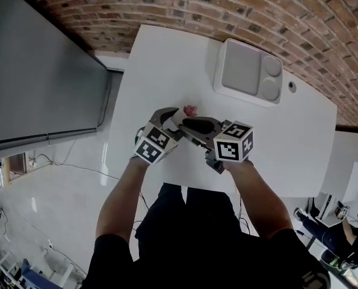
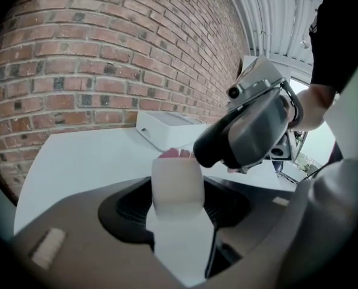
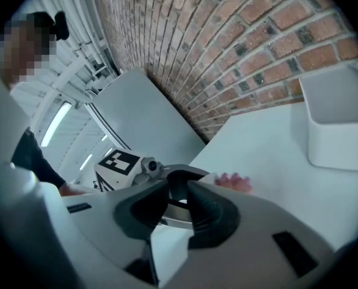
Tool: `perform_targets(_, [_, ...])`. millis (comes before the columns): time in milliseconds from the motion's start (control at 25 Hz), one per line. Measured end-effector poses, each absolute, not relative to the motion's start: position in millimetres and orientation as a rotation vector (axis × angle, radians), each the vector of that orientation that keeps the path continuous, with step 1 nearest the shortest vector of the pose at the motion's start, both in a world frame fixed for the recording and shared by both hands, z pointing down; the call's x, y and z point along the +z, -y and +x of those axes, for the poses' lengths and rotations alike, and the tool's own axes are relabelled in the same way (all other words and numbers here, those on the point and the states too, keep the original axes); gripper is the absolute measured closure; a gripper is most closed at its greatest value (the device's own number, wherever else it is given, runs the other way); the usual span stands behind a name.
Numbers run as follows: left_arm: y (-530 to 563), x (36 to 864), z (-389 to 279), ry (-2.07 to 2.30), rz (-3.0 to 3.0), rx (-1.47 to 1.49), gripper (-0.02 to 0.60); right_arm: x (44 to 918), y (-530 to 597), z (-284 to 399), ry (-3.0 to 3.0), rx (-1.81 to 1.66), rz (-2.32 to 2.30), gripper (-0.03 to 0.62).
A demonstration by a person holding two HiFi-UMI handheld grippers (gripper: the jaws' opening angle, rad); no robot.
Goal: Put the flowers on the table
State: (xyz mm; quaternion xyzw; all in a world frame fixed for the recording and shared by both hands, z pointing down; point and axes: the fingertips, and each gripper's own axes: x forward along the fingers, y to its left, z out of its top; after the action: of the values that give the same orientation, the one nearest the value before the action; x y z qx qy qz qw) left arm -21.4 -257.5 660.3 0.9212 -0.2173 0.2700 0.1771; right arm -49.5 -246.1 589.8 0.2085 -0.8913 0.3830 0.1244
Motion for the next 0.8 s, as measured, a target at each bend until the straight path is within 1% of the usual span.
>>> perform_targets(200, [250,667,-17,0.623,2.614,0.758,0.331,587,235,-55,2.592,1.029,0.607,0.491])
perform_targets(360, [247,662,-24,0.64,2.596,0.732,0.331,590,253,-17,2.576,1.062,0.79,0.491])
perform_targets(520, [244,667,-37,0.64,2.578,0.784,0.331,614,254,11,2.489,1.084,0.874,0.491])
perform_targets(800, [222,695,-63,0.609,2.505,0.927,0.33,633,226,-4,2.457,1.157,0.805,0.491])
